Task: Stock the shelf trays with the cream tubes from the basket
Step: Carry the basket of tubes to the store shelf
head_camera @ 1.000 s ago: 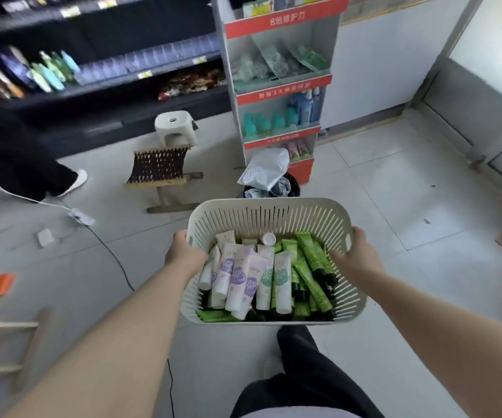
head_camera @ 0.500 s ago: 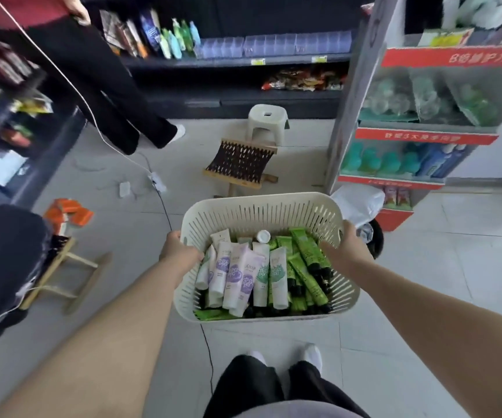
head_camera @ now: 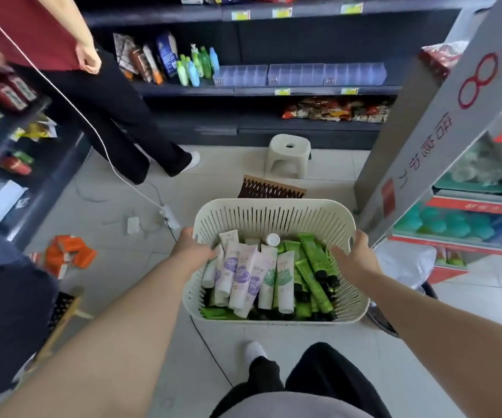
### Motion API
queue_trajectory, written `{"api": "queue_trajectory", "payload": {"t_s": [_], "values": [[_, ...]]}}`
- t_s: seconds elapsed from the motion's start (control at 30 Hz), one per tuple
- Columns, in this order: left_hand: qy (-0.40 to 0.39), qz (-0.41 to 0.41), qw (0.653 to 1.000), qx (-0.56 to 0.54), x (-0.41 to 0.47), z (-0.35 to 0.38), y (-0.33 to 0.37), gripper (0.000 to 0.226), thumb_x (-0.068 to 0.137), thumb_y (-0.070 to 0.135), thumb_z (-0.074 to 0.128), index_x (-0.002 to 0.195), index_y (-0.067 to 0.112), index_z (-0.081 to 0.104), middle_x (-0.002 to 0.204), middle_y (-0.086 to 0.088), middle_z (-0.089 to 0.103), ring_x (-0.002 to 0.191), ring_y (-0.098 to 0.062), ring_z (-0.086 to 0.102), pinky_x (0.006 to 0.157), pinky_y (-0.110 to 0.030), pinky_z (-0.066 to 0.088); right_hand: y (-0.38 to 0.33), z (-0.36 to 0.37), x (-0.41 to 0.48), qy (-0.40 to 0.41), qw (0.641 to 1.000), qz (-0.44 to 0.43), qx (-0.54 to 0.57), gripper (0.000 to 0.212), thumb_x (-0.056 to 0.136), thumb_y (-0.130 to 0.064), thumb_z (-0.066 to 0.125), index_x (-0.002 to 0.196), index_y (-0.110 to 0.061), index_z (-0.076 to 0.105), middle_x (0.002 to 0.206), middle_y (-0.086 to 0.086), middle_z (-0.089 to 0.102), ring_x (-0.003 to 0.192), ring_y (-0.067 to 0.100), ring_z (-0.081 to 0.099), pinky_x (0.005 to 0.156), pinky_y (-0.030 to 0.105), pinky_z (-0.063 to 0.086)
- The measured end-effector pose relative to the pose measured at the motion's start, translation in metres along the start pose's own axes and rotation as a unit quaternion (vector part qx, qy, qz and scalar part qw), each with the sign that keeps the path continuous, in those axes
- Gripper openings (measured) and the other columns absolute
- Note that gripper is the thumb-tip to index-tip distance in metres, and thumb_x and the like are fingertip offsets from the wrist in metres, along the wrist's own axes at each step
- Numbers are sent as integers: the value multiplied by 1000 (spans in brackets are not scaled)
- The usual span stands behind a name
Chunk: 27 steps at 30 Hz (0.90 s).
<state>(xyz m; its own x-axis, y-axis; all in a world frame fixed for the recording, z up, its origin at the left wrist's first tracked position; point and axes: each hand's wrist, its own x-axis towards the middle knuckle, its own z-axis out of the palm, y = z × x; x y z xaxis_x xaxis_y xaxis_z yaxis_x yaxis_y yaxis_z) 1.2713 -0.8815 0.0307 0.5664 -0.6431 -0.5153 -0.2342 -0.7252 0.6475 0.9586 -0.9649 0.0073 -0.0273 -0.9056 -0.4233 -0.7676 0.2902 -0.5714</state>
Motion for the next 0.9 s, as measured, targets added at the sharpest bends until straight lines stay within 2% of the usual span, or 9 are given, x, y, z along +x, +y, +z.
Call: {"api": "queue_trajectory", "payload": {"t_s": [0.23, 0.33, 0.47, 0.53, 0.63, 0.73, 0.83, 0.9], "values": [[1, 8, 1000, 16, 98, -26, 73, 62, 71, 8, 76, 126, 17, 50, 113, -5, 64, 100, -28, 62, 86, -45, 54, -67, 0, 79, -3, 999, 18, 26, 66, 89, -30, 53, 145, -20, 17, 118, 14, 56, 82, 30, 62, 69, 41, 54], [-2, 21, 999, 26, 142, -25, 109, 57, 71, 5, 75, 122, 15, 54, 110, -7, 66, 97, -28, 64, 79, -41, 55, -93, -1, 125, -11, 999, 33, 40, 66, 90, -31, 49, 146, -23, 15, 123, 13, 53, 87, 32, 62, 74, 45, 55], [-3, 7, 1000, 23, 199, -21, 156, 56, 75, 5, 74, 125, 14, 52, 112, -8, 65, 99, -29, 63, 84, -41, 54, -132, -10, 189, -20, 998, 45, 39, 61, 92, -34, 48, 143, -20, 18, 118, 16, 54, 87, 35, 62, 77, 49, 54], [0, 0, 1000, 7, 225, -19, 175, 58, 76, 4, 74, 128, 14, 50, 114, -8, 64, 100, -28, 63, 84, -40, 53, -150, -15, 218, -28, 998, 43, 27, 60, 92, -37, 48, 142, -22, 18, 121, 17, 52, 89, 36, 61, 79, 49, 53], [3, -4, 1000, -5, 258, -19, 201, 60, 76, 3, 72, 129, 17, 49, 114, -8, 64, 100, -28, 62, 89, -45, 53, -178, -25, 259, -30, 998, 40, 23, 61, 92, -37, 48, 143, -25, 16, 126, 18, 49, 94, 36, 59, 81, 49, 52], [7, -5, 1000, 8, 290, -23, 227, 59, 75, 6, 72, 127, 18, 48, 108, -8, 63, 97, -31, 63, 82, -44, 54, -204, -31, 292, -19, 999, 33, 34, 62, 92, -34, 48, 143, -28, 14, 130, 17, 47, 96, 34, 57, 83, 48, 51], [7, 2, 1000, 5, 326, -28, 257, 65, 76, 6, 73, 131, 21, 42, 98, 0, 57, 94, -28, 61, 71, -36, 49, -229, -33, 324, -1, 998, 34, 45, 62, 93, -34, 48, 144, -27, 15, 131, 14, 47, 94, 30, 56, 78, 42, 50], [4, 4, 1000, 12, 351, -32, 274, 67, 76, 5, 71, 134, 21, 41, 100, 1, 56, 98, -30, 60, 75, -39, 51, -245, -31, 344, 15, 998, 40, 48, 60, 93, -33, 47, 144, -25, 16, 122, 12, 51, 78, 22, 55, 65, 34, 47]]}}
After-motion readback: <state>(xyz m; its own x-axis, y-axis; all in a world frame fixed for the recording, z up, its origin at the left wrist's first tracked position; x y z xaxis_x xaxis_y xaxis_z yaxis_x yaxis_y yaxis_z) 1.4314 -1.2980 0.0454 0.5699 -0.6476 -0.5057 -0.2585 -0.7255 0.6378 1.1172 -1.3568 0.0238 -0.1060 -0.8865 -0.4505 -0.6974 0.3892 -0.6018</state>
